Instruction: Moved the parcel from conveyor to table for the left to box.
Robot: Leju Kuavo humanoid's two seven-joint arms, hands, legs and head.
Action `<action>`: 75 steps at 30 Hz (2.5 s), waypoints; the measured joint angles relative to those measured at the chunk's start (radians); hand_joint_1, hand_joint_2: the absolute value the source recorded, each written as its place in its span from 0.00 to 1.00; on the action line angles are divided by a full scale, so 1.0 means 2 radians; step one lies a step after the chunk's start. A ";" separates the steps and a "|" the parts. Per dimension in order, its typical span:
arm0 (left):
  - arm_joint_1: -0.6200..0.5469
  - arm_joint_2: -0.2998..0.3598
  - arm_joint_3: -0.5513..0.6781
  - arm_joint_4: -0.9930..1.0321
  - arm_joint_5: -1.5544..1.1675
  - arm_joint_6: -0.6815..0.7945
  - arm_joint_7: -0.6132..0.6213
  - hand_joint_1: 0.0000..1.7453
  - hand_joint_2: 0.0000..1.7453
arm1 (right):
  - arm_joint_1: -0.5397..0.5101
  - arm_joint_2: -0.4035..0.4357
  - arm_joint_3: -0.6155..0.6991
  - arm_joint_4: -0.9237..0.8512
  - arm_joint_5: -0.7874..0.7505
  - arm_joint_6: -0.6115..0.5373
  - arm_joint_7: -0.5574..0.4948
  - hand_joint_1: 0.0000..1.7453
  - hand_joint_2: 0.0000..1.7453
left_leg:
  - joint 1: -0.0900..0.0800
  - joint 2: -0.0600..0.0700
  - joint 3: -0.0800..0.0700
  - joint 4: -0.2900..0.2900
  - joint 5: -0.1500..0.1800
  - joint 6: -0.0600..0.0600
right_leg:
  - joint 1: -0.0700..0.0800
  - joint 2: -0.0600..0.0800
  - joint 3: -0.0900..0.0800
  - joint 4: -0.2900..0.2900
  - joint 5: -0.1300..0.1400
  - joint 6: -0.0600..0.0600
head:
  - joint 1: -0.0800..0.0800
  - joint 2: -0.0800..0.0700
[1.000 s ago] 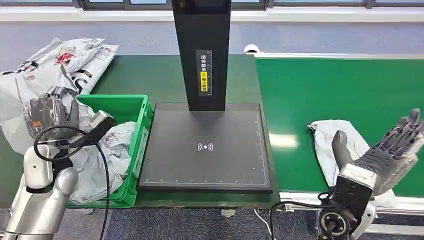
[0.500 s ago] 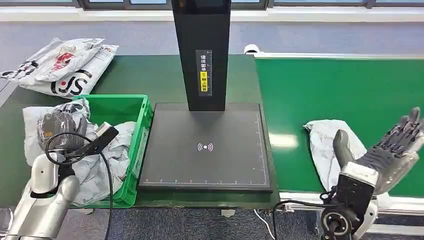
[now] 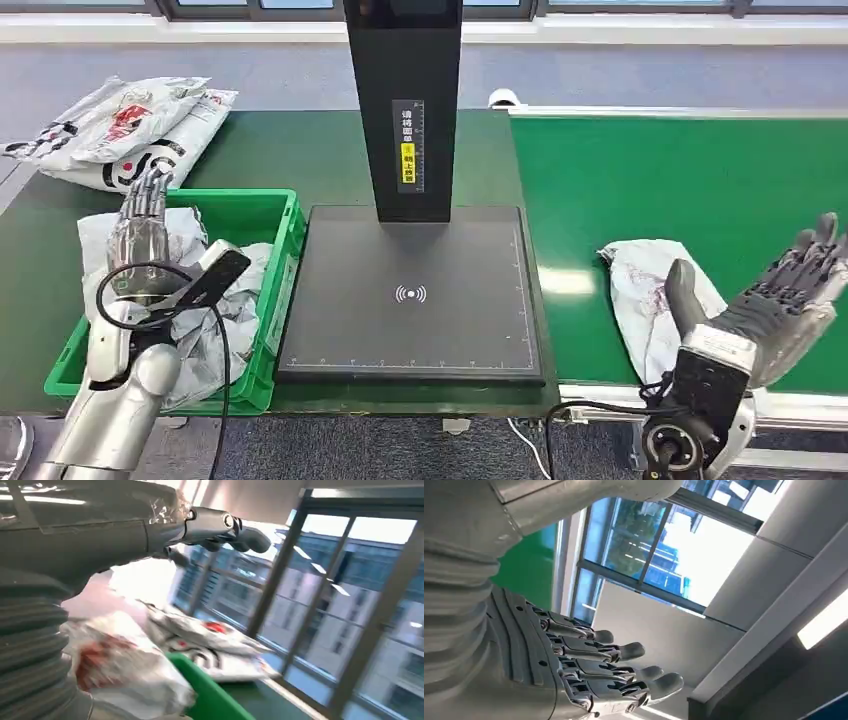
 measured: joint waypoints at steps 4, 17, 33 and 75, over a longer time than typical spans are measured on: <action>-0.005 -0.010 -0.020 0.000 0.007 0.000 -0.001 0.00 1.00 | 0.000 0.000 0.000 0.000 -0.002 0.000 -0.006 0.00 1.00 | 0.000 0.000 0.000 0.000 0.000 0.000 | 0.000 0.000 0.000 0.000 0.000 0.000 | 0.000 0.000; -0.009 -0.016 -0.044 0.000 0.029 -0.006 -0.016 0.00 1.00 | 0.000 0.000 0.000 0.001 -0.004 0.000 -0.006 0.00 1.00 | 0.000 0.000 0.000 0.000 0.000 0.000 | 0.000 0.000 0.000 0.000 0.000 0.000 | 0.000 0.000; 0.008 -0.103 -0.162 -0.068 0.420 -0.103 -0.071 0.00 1.00 | -0.019 -0.034 0.016 0.137 0.206 0.044 0.210 0.00 1.00 | -0.001 -0.001 0.000 0.000 0.000 0.001 | -0.001 -0.001 0.000 0.000 0.000 0.001 | 0.000 0.000; 0.053 -0.144 -0.164 -0.133 0.422 -0.130 -0.059 0.00 1.00 | -0.018 -0.049 -0.093 0.401 0.311 0.088 0.326 0.00 1.00 | -0.001 -0.002 -0.001 0.000 -0.001 0.002 | -0.002 -0.003 0.001 0.000 -0.001 0.002 | 0.000 0.000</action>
